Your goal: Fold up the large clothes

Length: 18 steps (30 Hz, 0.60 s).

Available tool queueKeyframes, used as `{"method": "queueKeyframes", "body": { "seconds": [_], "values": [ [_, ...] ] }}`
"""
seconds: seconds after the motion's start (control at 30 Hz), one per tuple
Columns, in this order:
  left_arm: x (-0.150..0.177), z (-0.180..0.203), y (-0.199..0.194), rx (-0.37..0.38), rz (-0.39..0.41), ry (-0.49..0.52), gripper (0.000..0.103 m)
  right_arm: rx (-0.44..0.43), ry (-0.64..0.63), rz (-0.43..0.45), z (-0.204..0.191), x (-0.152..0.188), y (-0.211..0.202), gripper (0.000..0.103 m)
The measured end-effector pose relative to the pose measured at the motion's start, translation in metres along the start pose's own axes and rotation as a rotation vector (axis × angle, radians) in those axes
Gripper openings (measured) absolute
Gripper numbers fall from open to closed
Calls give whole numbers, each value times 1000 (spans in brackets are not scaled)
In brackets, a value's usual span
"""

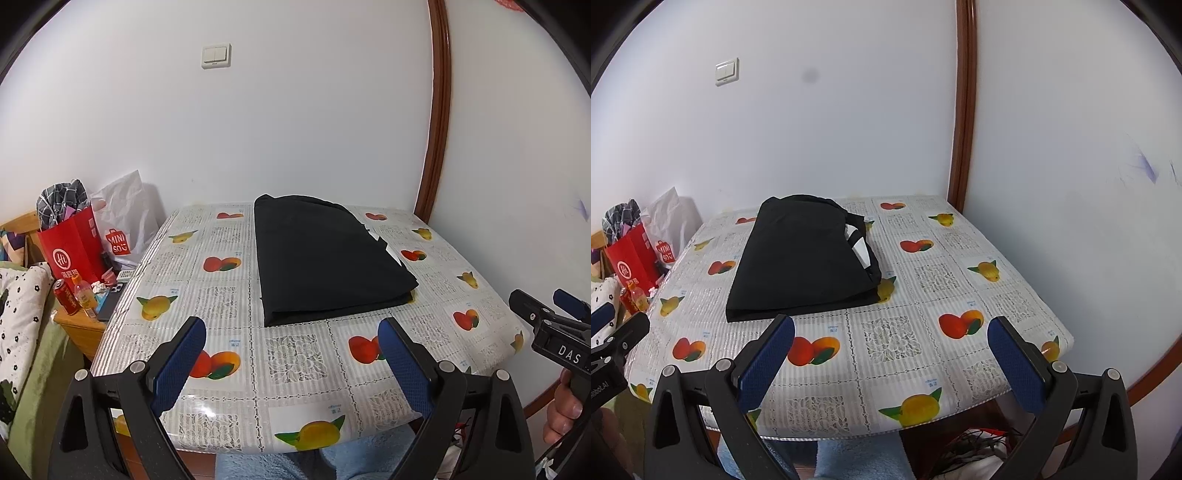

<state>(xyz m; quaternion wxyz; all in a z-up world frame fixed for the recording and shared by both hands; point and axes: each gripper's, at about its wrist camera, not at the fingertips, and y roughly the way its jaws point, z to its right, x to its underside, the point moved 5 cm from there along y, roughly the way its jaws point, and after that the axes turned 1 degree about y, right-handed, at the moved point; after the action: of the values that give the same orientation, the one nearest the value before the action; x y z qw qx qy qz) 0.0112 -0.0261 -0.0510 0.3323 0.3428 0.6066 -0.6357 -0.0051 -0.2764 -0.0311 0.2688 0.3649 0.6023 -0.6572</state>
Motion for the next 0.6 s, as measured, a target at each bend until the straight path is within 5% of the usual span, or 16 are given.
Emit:
{"method": "queueKeyframes", "body": {
  "seconds": [0.6],
  "values": [
    [0, 0, -2, 0, -3, 10, 94, -2, -2, 1, -2, 2, -2, 103]
  ]
}}
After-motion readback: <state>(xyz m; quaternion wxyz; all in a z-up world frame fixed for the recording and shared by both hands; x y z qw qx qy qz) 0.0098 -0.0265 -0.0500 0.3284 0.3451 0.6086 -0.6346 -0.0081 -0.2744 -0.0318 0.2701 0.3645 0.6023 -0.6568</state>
